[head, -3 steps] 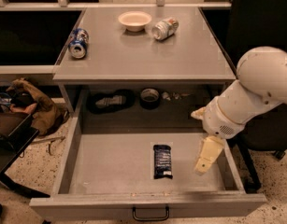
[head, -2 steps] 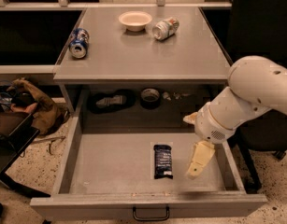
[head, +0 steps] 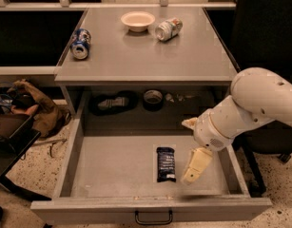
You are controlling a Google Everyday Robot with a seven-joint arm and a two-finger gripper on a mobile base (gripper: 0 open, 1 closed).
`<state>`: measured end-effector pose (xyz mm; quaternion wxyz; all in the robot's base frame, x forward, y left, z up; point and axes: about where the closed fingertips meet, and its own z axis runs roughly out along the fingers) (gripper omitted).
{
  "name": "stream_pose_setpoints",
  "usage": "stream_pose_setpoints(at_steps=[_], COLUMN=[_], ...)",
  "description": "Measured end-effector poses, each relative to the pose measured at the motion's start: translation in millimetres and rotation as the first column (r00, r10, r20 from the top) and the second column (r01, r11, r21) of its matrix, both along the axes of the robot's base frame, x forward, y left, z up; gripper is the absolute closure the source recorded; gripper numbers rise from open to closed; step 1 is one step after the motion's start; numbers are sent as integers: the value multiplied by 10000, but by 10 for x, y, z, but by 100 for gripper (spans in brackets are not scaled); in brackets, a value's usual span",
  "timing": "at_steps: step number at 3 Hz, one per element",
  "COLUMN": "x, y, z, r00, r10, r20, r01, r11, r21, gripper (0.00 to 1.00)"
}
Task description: Pick rxbar blueberry from top drawer and place on counter
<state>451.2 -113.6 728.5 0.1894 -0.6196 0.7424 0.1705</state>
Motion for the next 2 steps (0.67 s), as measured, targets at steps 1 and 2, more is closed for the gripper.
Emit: stream_pose_setpoints(at_steps=[1,2], x=[24,111], y=[123,364], z=[-242,-495], r00=[10000,9990], r10=[46,416], r20=[23,155], r01=[-47,-421], r11=[9998,9986], r21=[205,327], gripper=[0,0])
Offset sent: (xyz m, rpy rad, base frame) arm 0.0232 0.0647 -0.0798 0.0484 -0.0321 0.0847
